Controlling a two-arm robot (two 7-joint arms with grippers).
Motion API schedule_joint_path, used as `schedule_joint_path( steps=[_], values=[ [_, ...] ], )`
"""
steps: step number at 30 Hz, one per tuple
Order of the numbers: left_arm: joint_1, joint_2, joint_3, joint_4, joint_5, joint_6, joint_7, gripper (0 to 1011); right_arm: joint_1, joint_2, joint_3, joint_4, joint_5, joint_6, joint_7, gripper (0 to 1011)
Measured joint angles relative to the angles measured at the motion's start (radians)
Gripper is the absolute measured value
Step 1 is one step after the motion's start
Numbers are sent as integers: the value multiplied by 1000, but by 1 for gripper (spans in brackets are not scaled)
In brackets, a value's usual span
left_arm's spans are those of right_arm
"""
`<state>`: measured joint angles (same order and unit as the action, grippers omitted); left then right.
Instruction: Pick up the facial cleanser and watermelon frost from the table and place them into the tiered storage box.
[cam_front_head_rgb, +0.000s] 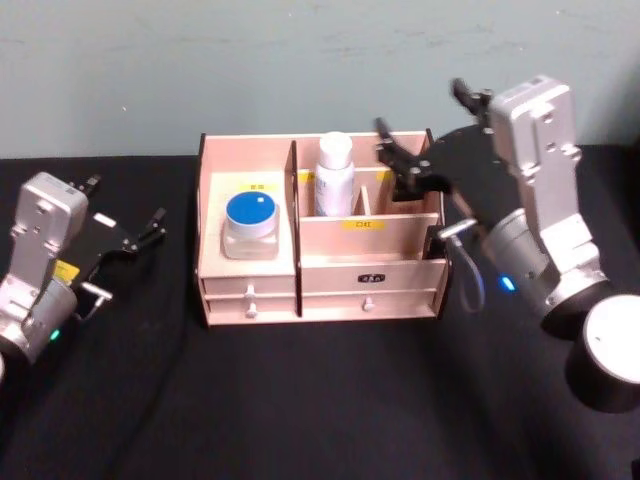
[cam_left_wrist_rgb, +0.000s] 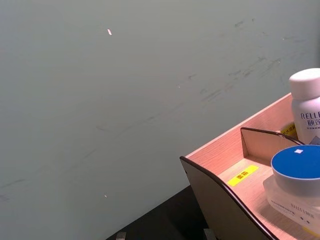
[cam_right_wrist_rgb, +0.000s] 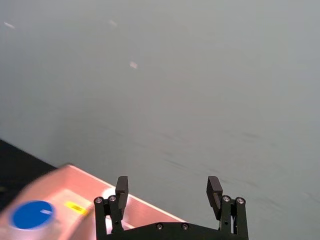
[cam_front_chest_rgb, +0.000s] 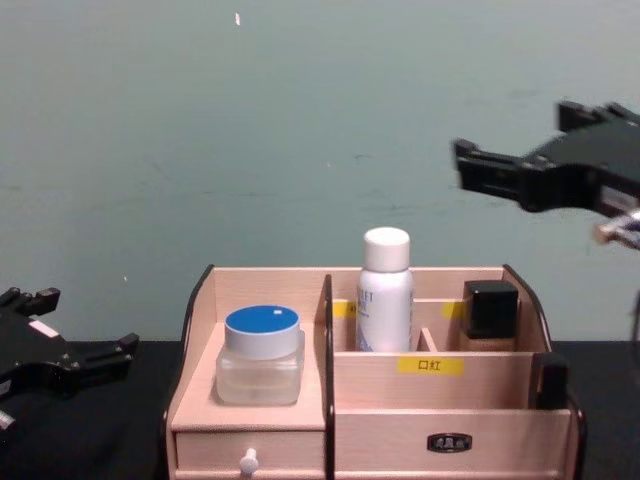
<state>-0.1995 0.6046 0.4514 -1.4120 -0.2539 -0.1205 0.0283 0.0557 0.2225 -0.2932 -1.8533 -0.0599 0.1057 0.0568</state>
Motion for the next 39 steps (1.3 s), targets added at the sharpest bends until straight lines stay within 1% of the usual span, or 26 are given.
schedule_joint_path(
  steps=[1, 4, 5, 7, 11, 14, 17, 24, 27, 39],
  values=[
    [0, 0, 0, 0, 0, 0, 0, 1001, -2, -3, 16, 11, -10, -1, -16, 1002],
    [0, 0, 0, 0, 0, 0, 0, 1001, -3, -8, 38, 34, -21, -2, -36, 1003],
    [0, 0, 0, 0, 0, 0, 0, 1001, -2, -14, 55, 51, -27, -2, -48, 1002],
    [0, 0, 0, 0, 0, 0, 0, 1001, 0, -21, 74, 77, -34, -5, -65, 1002],
    [0, 0, 0, 0, 0, 0, 0, 1001, 7, -33, 101, 124, -43, -13, -83, 1003],
    [0, 0, 0, 0, 0, 0, 0, 1001, 11, -42, 114, 161, -46, -14, -86, 1003],
    [0, 0, 0, 0, 0, 0, 0, 1001, 14, -50, 124, 197, -51, -16, -86, 1002],
    [0, 0, 0, 0, 0, 0, 0, 1001, 25, -60, 130, 254, -71, -18, -79, 1002],
    [0, 0, 0, 0, 0, 0, 0, 1001, 32, -65, 133, 277, -73, -8, -58, 1002],
    [0, 0, 0, 0, 0, 0, 0, 1001, 33, -65, 131, 277, -73, -5, -56, 1003]
  ],
)
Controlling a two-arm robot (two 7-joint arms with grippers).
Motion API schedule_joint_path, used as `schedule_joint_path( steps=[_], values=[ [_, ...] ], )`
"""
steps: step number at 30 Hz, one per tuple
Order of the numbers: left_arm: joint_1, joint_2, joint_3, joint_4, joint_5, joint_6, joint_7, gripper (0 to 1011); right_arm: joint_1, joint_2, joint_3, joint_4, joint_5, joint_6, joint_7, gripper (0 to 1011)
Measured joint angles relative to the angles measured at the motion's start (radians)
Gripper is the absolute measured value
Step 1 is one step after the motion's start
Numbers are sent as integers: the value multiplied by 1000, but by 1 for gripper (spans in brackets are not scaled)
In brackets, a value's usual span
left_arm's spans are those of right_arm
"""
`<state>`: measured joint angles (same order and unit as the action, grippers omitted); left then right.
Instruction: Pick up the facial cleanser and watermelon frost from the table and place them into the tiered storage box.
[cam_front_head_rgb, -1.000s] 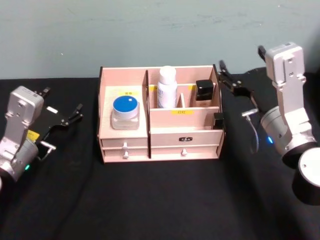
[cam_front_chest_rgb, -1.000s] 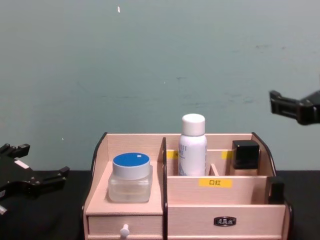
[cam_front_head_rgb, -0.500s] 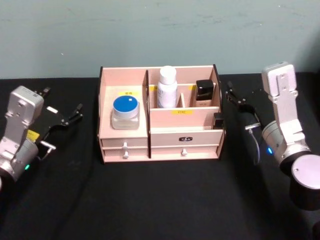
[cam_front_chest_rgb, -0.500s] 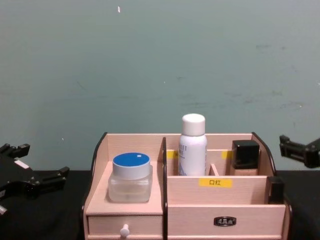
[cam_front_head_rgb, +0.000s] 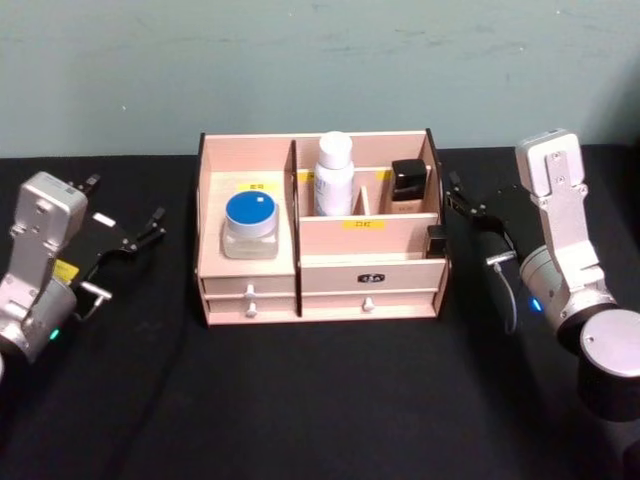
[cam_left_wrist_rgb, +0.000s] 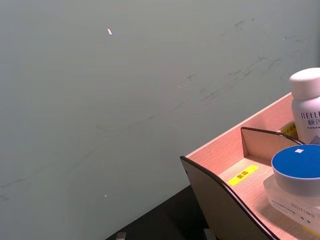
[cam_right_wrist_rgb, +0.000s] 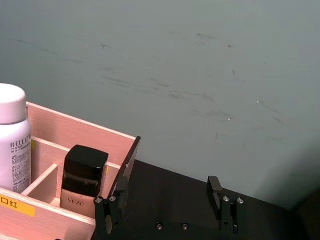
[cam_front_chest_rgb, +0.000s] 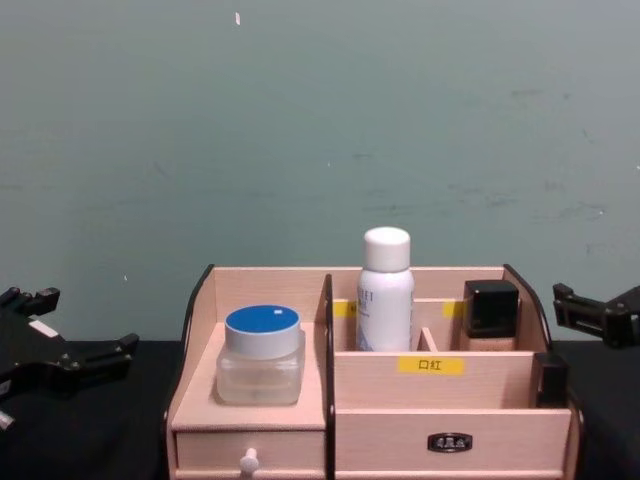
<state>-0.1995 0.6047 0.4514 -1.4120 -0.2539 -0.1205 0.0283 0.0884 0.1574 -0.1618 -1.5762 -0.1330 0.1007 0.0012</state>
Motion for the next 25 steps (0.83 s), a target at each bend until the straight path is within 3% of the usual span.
schedule_joint_path(
  steps=[25],
  values=[
    [0, 0, 0, 0, 0, 0, 0, 1001, -1, 1, -2, -4, 1, -2, -5, 1002]
  ],
)
